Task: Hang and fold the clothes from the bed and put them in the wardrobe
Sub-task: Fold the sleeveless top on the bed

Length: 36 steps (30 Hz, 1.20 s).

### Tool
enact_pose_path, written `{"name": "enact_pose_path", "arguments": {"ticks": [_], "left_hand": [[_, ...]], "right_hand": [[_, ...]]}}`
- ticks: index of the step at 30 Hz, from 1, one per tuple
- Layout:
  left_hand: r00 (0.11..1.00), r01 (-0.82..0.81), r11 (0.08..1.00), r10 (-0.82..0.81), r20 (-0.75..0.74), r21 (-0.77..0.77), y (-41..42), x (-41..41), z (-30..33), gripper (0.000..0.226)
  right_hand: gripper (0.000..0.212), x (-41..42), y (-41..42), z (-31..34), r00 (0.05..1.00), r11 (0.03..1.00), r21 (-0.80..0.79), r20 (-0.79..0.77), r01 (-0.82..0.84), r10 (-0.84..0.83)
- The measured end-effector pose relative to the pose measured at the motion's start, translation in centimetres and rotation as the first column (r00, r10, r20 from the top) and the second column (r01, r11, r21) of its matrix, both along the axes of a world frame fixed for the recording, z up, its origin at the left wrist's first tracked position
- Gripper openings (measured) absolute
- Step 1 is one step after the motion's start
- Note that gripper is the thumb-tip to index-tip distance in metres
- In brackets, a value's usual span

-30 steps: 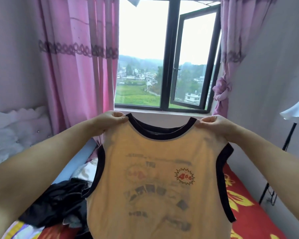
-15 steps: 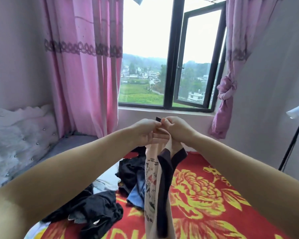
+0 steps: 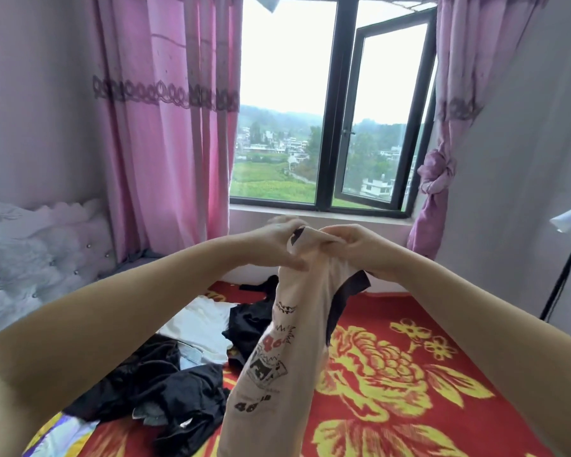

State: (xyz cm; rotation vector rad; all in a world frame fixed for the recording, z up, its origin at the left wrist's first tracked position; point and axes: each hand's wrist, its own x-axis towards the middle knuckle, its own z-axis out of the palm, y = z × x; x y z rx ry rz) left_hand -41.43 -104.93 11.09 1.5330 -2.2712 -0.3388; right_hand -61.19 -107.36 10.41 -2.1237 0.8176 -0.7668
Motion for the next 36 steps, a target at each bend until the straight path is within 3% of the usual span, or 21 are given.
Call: {"name": "enact_pose_path", "arguments": {"ticks": [2, 4, 8, 11, 14, 17, 20, 22, 24, 27, 31, 34, 36], "left_hand": [[0.988, 0.079, 0.982, -0.055, -0.145, 0.171, -0.1, 0.5, -0.4, 0.040], [0.958, 0.172, 0.955, -0.105, -0.265, 0.243, 0.2, 0.9, -0.2, 0.036], [0.877, 0.303, 0.923, -0.172, -0.449, 0.237, 0.9, 0.5, 0.4, 0.040], [0.848, 0.325, 0.917, -0.176, -0.500, 0.229, 1.3, -0.7, 0.6, 0.043], [0.843, 0.290, 0.935, -0.148, -0.517, 0.206, 1.3, -1.5, 0.4, 0.041], [0.908, 0.223, 0.956, -0.132, -0.398, 0.192, 1.2, -1.6, 0.6, 0.038], [0.956, 0.172, 0.954, -0.102, -0.274, 0.245, 1.5, -1.9, 1.2, 0.007], [0.968, 0.148, 0.961, -0.093, -0.231, 0.233, 1.3, -2.2, 1.2, 0.016], [0.968, 0.140, 0.964, -0.085, -0.238, 0.226, 0.9, -2.6, 0.6, 0.022], [0.991, 0.090, 0.974, -0.068, -0.114, 0.207, -0.6, -2.6, -1.7, 0.026], [0.984, 0.003, 0.999, -0.012, 0.180, 0.052, -3.5, -2.2, -5.0, 0.024], [0.942, -0.023, 0.979, 0.089, 0.325, -0.202, -5.8, -1.5, -5.1, 0.031], [0.931, -0.012, 0.961, 0.112, 0.349, -0.276, -7.2, -1.0, -4.4, 0.031]], "right_hand": [[0.027, -0.5, 0.3, 0.7, 0.998, 0.998, 0.025, -0.024, -0.053, 0.053], [0.026, -1.3, 0.5, 1.3, 0.994, 0.995, 0.044, -0.058, -0.089, 0.091], [0.029, -2.7, 0.5, 1.9, 0.997, 0.989, 0.123, 0.012, -0.077, 0.076], [0.030, -3.3, 0.4, 2.4, 0.991, 0.978, 0.176, 0.092, -0.109, 0.094], [0.029, -4.3, 0.5, 3.1, 0.995, 0.984, 0.160, 0.072, -0.079, 0.069], [0.024, -5.8, 0.3, 3.7, 0.998, 0.989, 0.130, -0.004, -0.066, 0.067], [0.026, -7.1, -0.2, 3.8, 0.997, 0.986, 0.153, -0.023, -0.066, 0.070], [0.035, -7.7, -0.6, 3.2, 0.997, 0.985, 0.170, -0.065, -0.038, 0.050], [0.040, -8.2, -1.1, 1.8, 0.974, 0.978, 0.211, -0.220, -0.003, 0.051], [0.027, -9.3, -2.6, -1.5, 0.920, 0.961, 0.264, -0.390, 0.080, 0.031], [0.023, -9.5, -5.3, -5.0, 0.899, 0.954, 0.054, -0.354, 0.295, -0.257], [0.018, -7.9, -7.6, -7.2, 0.895, 0.910, 0.008, -0.182, 0.415, -0.406], [0.019, -7.0, -8.9, -7.4, 0.877, 0.879, -0.050, -0.064, 0.474, -0.476]]}}
